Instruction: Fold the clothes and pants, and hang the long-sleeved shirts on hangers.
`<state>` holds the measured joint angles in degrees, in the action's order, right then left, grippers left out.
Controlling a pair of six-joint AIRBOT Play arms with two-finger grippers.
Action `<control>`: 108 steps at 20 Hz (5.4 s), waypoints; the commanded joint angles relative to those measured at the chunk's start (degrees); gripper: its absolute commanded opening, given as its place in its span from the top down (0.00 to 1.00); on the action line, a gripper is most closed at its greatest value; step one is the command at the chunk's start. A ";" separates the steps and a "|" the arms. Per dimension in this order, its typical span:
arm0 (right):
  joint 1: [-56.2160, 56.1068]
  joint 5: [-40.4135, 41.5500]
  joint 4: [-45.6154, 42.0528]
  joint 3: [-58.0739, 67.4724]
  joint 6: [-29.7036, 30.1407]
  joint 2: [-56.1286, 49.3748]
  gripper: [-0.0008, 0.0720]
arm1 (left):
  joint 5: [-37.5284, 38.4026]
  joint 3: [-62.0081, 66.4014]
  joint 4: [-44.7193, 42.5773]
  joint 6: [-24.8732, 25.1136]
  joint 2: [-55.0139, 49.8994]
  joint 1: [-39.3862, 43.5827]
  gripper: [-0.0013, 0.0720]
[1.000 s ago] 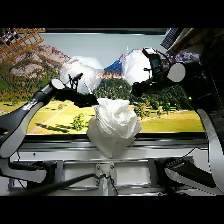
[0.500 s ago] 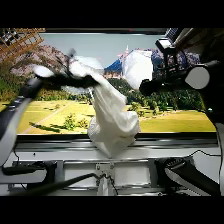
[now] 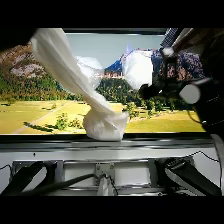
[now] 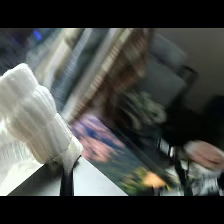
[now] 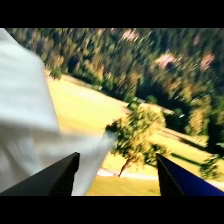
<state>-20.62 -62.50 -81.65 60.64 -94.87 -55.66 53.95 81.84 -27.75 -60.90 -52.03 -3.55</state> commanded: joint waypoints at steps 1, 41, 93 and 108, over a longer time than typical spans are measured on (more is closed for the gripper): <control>-6.43 9.35 5.40 -10.73 1.49 0.17 0.17 | -1.75 0.37 -8.28 -2.21 5.55 -0.57 0.96; 1.46 28.79 28.96 7.69 32.59 6.93 0.96 | -16.83 0.39 -42.51 -9.03 15.50 -0.59 0.96; 6.80 -17.51 1.97 36.96 4.59 -31.61 0.32 | -7.17 -22.16 -33.66 -20.41 -35.28 -10.58 0.35; 2.01 -18.91 1.84 33.51 4.28 -29.92 0.32 | -19.04 -20.74 -30.60 -12.20 -34.42 -12.41 0.96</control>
<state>-17.93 -81.28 -79.57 96.42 -90.37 -86.35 34.89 60.84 -55.02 -74.04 -89.08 -13.96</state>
